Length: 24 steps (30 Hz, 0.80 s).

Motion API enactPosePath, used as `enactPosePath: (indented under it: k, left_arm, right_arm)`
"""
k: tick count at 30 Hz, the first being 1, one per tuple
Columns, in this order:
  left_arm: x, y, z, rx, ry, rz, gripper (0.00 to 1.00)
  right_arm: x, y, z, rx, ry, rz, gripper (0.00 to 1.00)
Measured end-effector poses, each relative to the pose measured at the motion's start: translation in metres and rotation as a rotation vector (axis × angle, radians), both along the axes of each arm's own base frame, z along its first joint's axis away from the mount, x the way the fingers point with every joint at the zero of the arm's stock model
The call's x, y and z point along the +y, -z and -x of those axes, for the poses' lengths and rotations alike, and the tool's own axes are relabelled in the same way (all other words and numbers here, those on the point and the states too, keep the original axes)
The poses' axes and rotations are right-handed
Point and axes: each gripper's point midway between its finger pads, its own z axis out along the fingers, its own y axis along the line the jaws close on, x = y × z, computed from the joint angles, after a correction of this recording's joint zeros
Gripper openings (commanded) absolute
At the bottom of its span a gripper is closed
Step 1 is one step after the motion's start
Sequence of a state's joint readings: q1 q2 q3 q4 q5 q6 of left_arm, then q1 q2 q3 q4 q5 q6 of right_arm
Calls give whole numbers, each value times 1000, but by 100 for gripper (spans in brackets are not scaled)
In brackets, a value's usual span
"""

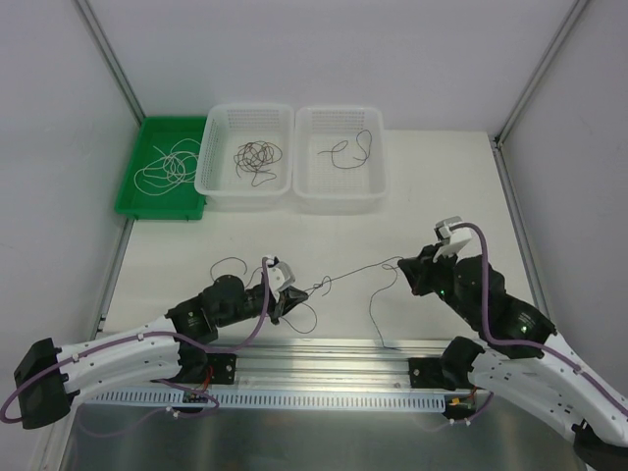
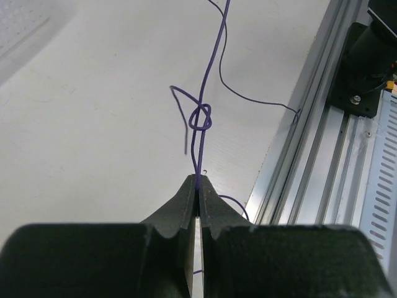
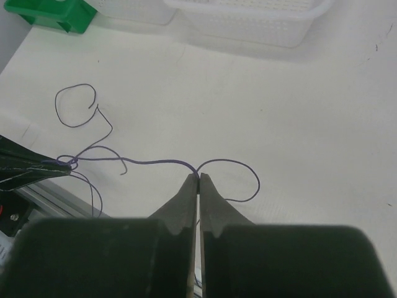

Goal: Untangle the cables
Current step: Untie the cable.

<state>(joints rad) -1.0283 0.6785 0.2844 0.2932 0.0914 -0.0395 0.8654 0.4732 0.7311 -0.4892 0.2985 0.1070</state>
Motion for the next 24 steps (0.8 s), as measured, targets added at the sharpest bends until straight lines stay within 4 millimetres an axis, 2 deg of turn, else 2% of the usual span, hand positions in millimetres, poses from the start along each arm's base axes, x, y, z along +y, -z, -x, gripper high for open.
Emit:
enactPosePath:
  k: [1, 3, 5, 8, 11, 17, 21, 24]
  left_arm:
    - [0, 0, 1, 3, 2, 1, 0]
    - [-1, 1, 2, 8, 9, 1, 0]
    - [-2, 2, 3, 14, 16, -1, 0]
    - [-3, 4, 5, 30, 27, -2, 0]
    - [-4, 7, 6, 47, 26, -8, 0]
    - [-11, 5, 4, 91, 21, -9, 0]
    - [-18, -5, 3, 111, 26, -3, 0]
    - [-23, -15, 3, 119, 40, 7, 0]
  right_arm:
    - [1, 1, -1, 5, -1, 6, 1]
    - [4, 9, -2, 30, -7, 28, 14]
    - [11, 19, -3, 69, -23, 54, 35]
    - [25, 39, -2, 143, -73, 106, 50]
    - [38, 52, 3, 198, -143, 131, 51]
    - [74, 33, 27, 155, -355, 48, 51]
    - [96, 34, 41, 155, -474, 66, 50]
    - [113, 36, 42, 165, -525, 103, 48]
